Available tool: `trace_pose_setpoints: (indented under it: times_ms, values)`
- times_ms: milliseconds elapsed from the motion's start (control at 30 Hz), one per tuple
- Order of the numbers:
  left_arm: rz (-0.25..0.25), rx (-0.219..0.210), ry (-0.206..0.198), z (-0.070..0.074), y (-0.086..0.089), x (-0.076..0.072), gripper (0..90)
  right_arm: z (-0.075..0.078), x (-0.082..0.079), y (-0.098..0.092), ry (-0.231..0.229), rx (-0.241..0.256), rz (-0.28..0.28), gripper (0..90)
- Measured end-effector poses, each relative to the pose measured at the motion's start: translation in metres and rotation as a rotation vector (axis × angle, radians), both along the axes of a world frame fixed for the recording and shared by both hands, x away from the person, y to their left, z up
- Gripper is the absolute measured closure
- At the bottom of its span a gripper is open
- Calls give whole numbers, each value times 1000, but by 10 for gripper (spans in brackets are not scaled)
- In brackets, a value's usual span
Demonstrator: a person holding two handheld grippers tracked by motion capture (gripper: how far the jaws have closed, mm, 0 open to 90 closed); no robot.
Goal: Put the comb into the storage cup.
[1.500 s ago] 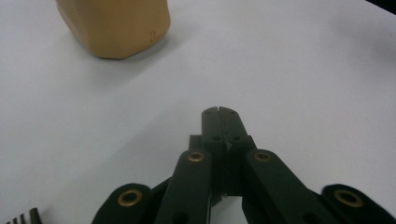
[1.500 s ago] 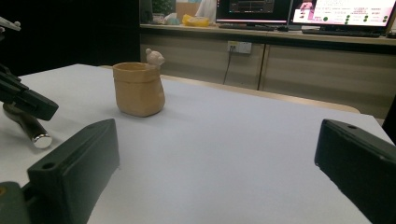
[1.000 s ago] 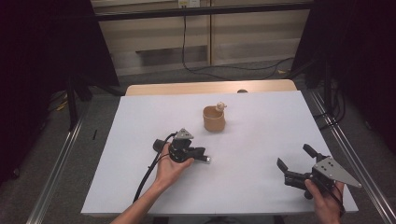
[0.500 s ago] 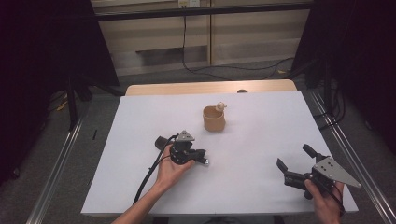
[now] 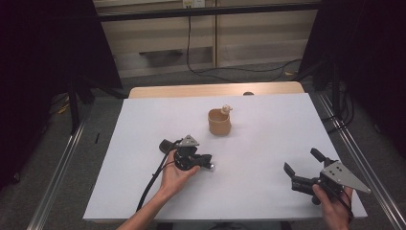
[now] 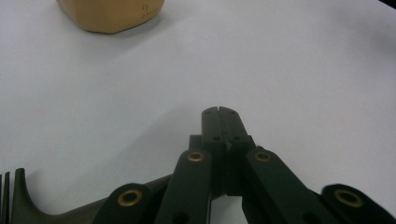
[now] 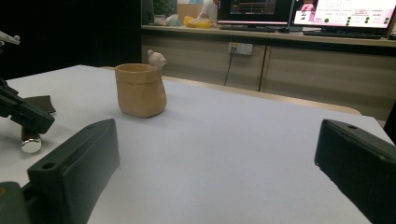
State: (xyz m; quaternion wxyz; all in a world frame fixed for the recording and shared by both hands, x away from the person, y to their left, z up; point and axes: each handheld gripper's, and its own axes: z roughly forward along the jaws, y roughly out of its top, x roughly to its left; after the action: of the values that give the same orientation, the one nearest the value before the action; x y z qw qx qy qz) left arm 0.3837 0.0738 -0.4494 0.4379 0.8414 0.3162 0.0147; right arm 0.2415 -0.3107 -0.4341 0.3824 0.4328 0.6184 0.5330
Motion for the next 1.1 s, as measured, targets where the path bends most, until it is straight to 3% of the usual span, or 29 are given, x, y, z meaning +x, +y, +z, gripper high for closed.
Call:
trace_pose_setpoints:
  times_ms: [1100]
  values:
    - [-10, 9, 27, -1, 10, -9, 900, 0, 0, 1, -7, -4, 5, 0]
